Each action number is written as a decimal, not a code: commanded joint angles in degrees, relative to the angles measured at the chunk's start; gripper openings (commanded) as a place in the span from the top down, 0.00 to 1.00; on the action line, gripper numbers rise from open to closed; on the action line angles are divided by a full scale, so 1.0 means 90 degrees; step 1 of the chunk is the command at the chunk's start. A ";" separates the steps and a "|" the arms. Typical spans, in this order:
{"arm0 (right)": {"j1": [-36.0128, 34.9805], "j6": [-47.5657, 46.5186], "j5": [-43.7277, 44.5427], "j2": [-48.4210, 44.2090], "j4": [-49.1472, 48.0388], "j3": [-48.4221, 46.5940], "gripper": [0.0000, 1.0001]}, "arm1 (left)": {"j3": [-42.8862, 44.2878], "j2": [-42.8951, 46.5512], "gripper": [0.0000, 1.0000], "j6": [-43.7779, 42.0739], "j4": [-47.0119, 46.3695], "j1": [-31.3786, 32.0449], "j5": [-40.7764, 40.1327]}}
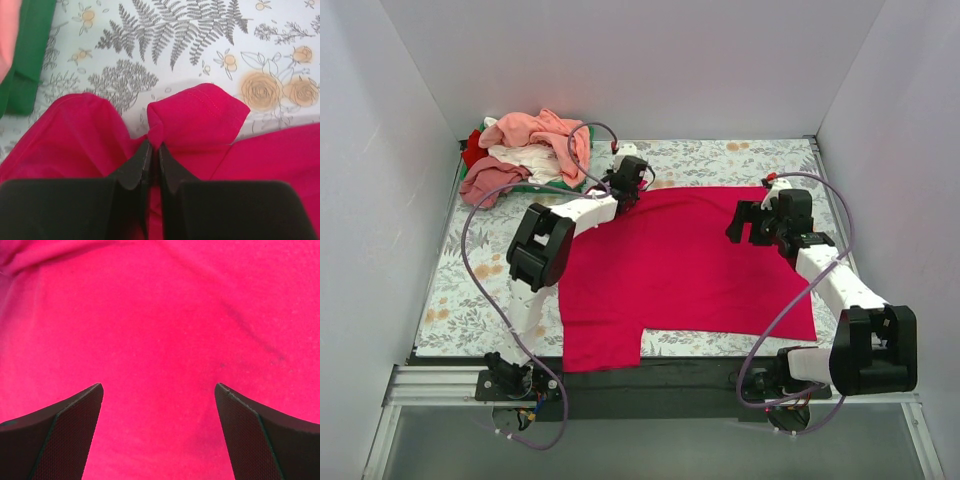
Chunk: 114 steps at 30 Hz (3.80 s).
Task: Fold and stack the t-shirts
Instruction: Flatten the tshirt out
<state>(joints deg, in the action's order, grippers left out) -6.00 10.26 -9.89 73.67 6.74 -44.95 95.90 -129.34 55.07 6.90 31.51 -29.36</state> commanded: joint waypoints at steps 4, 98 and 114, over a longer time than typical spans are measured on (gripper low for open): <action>0.0032 -0.0037 -0.0327 -0.0509 -0.0183 0.0267 0.02 | -0.1501 0.1323 1.00 0.0873 -0.0620 0.0454 -0.1082; 0.0607 0.0403 0.1323 0.0719 -0.0046 -0.1066 0.02 | -0.1505 0.2320 1.00 0.2885 0.3511 0.1031 0.0352; 0.0608 0.0481 0.0933 0.4255 0.0247 -0.3892 0.03 | 0.0720 0.0915 1.00 0.2075 0.2945 0.0132 0.1242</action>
<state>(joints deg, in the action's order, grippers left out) -0.49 13.63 -0.89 110.04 8.91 -76.93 98.00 -118.43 75.79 34.06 33.30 -19.44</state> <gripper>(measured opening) 0.970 0.024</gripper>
